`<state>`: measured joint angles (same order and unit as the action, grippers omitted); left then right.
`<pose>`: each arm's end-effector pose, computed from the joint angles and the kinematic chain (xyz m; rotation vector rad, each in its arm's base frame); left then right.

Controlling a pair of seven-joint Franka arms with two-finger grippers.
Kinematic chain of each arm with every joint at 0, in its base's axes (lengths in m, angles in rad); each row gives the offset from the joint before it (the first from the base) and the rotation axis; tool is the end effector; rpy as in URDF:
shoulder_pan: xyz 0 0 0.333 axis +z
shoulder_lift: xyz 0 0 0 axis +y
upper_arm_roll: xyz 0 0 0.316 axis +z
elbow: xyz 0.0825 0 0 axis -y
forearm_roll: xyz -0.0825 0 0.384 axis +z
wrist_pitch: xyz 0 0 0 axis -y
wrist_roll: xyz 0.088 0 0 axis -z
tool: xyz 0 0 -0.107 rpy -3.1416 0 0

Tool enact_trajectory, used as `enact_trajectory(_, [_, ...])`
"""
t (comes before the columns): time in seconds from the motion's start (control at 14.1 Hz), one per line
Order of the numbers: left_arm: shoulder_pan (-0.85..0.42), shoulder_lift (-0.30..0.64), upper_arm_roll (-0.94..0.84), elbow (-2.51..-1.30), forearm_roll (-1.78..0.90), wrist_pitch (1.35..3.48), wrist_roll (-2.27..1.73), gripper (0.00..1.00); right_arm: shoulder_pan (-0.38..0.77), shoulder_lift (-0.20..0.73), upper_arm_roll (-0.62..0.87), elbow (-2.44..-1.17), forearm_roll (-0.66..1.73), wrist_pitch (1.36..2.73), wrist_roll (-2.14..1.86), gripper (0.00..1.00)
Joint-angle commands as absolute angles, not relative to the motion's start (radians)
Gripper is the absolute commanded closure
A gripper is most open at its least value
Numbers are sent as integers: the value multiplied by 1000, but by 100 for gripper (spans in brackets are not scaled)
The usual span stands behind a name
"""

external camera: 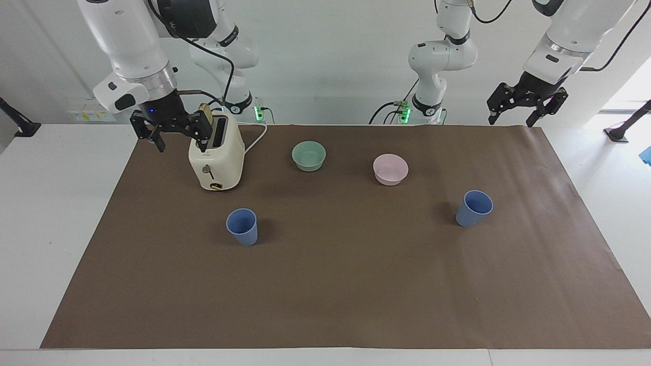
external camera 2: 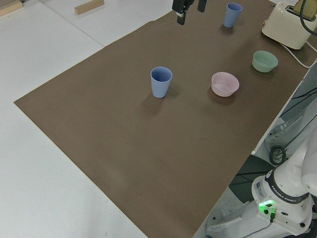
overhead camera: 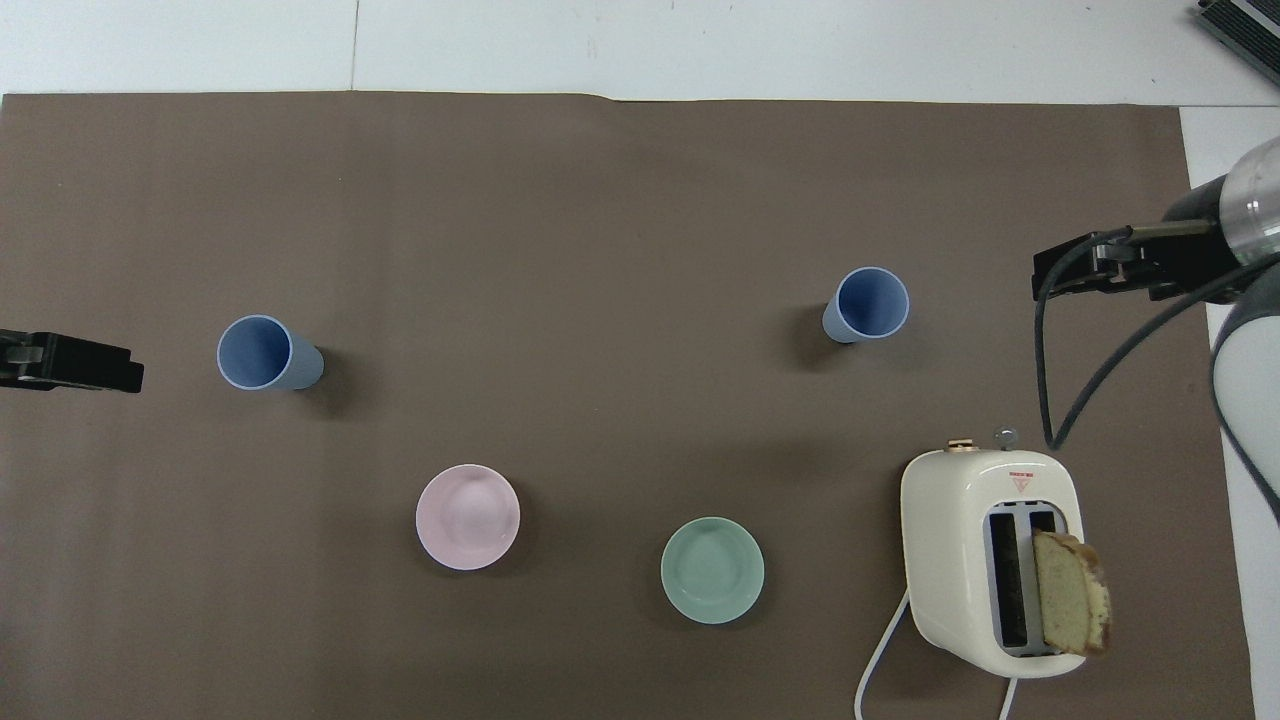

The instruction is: Stack blue cups with both arms

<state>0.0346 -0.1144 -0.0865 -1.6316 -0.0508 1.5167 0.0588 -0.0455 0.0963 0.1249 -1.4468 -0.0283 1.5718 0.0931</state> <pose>0.5119 -0.0351 0.6521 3.0958 -0.1749 -0.0012 0.5836 0.0395 0.6287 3.1274 -0.0232 0.0481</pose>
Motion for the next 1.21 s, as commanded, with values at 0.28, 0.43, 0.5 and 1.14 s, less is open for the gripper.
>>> enact_trajectory(0.28, [37, -129, -86, -1657, -49, 1534, 49, 0, -54, 71, 123, -1477, -9, 1582, 75, 0])
enact_trajectory(0.43, [37, -129, -86, -1657, -45, 1539, 48, 0, -54, 71, 123, -1479, -11, 1582, 75, 0])
enact_trajectory(0.5, [32, -129, -86, -1657, -20, 1540, 48, 0, -54, 71, 123, -1477, -11, 1582, 75, 0])
enact_trajectory(1.14, [77, -65, -86, -1721, -17, 1719, -35, 0, -54, 71, 123, -1477, -11, 1582, 75, 0])
